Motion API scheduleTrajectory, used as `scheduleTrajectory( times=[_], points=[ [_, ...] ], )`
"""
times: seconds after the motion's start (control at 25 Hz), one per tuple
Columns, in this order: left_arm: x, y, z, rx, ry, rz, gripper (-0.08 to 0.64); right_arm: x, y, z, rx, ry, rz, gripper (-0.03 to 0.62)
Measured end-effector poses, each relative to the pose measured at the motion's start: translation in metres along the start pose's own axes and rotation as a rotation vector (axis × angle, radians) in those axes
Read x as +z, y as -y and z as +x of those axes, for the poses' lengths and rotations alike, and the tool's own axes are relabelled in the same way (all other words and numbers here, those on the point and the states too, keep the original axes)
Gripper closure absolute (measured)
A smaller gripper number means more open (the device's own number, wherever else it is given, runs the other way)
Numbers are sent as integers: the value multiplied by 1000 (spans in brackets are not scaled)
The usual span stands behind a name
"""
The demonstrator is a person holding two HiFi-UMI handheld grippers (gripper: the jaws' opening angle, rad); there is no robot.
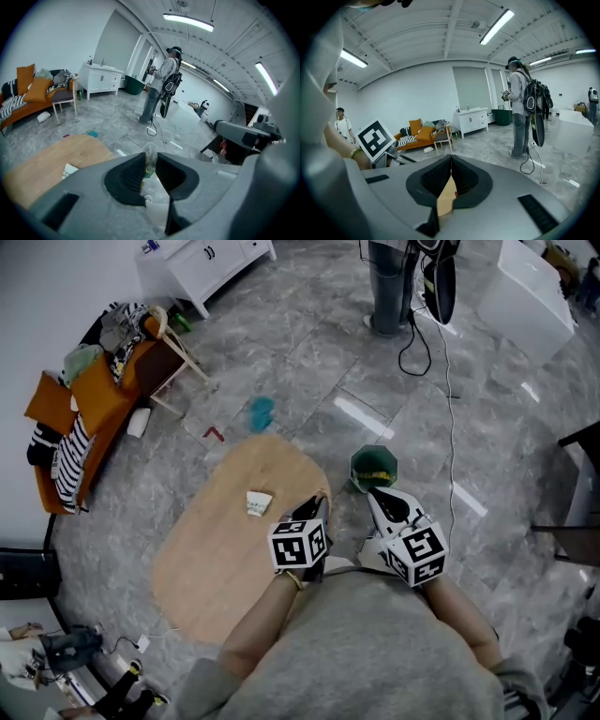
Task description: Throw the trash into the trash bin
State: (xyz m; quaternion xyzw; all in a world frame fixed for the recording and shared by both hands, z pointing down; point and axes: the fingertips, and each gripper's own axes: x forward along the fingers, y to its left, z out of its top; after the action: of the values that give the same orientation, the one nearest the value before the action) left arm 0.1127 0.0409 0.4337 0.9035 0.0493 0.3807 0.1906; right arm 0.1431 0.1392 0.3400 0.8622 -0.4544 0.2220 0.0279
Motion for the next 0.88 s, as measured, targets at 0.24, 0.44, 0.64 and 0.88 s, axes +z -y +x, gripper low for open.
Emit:
scheduleTrajectory(
  times=[0.24,0.44,0.64,0.88],
  points=[
    [5,26,22,0,5,1,488,-2,40,-12,-16,3,1,583],
    [11,41,36,6,10,-3,488,-1,62,-12,-8,0,-4,583],
    [13,51,45,21,8,-9,488,0,77,-16,7,-3,-7,583],
    [15,66,54,47,15,-18,488,-2,98,-28,18,0,-6,583]
  ],
)
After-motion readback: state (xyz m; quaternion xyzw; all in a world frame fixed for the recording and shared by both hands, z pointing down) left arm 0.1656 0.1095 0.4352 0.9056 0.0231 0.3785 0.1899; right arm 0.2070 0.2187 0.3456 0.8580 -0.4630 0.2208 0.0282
